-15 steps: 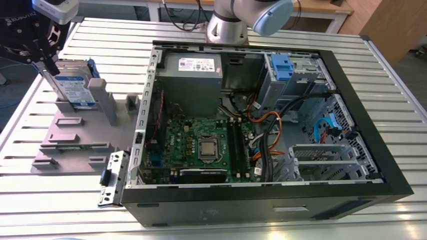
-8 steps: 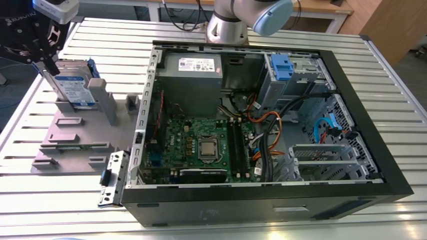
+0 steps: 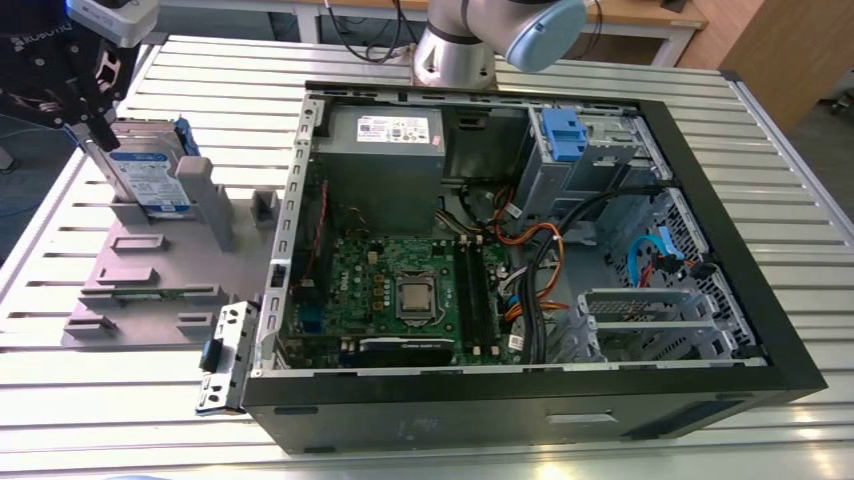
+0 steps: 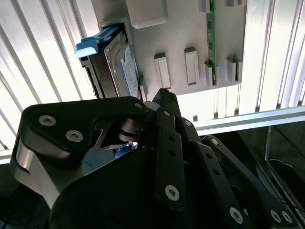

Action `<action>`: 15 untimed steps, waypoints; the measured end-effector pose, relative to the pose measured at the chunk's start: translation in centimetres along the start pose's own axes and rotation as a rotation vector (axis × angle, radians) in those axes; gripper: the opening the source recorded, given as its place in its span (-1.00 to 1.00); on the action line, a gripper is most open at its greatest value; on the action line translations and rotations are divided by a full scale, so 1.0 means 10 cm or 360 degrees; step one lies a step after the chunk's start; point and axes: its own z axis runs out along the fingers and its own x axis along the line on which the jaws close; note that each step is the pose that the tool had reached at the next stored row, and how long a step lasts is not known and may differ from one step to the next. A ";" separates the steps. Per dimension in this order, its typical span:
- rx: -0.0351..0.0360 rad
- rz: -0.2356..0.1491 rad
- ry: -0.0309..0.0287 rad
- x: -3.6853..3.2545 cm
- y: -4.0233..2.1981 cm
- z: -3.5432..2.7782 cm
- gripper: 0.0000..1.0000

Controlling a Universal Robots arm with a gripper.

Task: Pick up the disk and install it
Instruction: 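Pick up the disk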

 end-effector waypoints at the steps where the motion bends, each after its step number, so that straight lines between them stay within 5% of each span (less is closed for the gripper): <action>1: 0.0000 -0.0003 -0.00001 0.000 0.000 0.000 -0.79; 15: 0.0001 -0.0041 0.00002 0.000 0.000 0.000 -0.79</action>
